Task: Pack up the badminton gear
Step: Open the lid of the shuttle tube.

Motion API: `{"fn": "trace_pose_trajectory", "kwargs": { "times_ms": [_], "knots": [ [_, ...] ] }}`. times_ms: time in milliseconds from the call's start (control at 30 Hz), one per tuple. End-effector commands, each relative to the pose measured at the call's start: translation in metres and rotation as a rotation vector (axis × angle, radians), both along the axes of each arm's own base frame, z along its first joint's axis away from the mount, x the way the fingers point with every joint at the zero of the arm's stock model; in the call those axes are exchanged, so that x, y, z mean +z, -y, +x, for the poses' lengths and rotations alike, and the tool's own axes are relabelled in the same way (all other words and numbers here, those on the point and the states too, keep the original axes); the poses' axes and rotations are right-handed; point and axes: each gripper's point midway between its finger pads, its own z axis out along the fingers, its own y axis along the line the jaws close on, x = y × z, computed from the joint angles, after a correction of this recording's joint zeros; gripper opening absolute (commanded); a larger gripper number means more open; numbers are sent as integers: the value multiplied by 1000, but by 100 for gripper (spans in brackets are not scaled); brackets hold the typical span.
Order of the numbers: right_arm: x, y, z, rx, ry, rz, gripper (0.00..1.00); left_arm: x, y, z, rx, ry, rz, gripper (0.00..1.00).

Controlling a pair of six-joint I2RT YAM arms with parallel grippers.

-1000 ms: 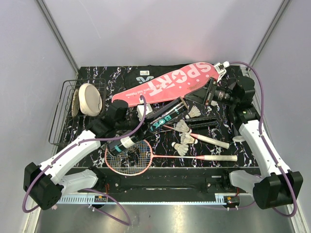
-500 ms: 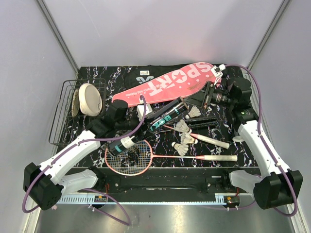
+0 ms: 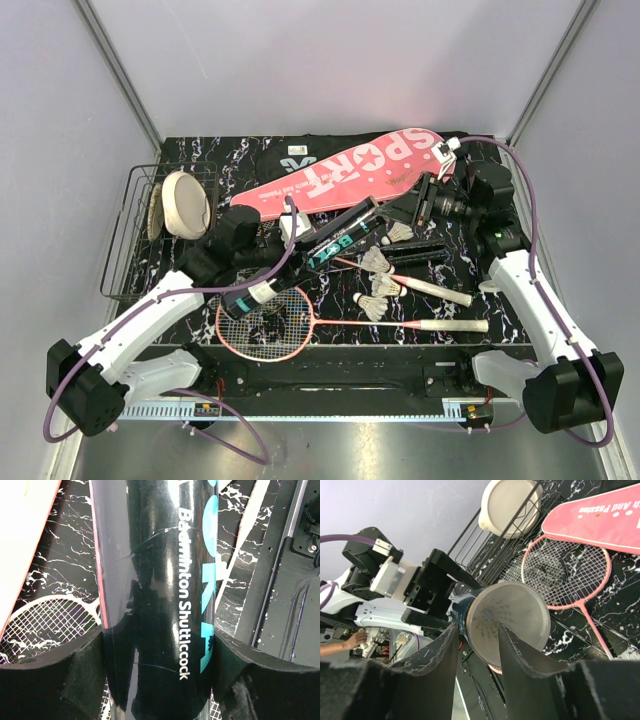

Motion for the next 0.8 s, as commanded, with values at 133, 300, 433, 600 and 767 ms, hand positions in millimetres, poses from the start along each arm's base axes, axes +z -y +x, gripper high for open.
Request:
{"fn": "trace_pose_trajectory", "kwargs": {
  "times_ms": [133,300,433,600,767],
  "knots": [
    [10,-6,-18,87,37,27,33,47,11,7,-27,136,-120,0],
    [17,-13,-32,185,23,103,26,44,12,9,-22,123,-113,0],
    [19,-17,-36,226,4,133,20,42,12,11,-12,113,-108,0],
    [23,-17,-31,173,23,134,0,42,12,11,-9,115,-107,0],
    [39,-3,-11,-51,48,169,0,39,9,13,9,117,-98,0]
  ]
}}
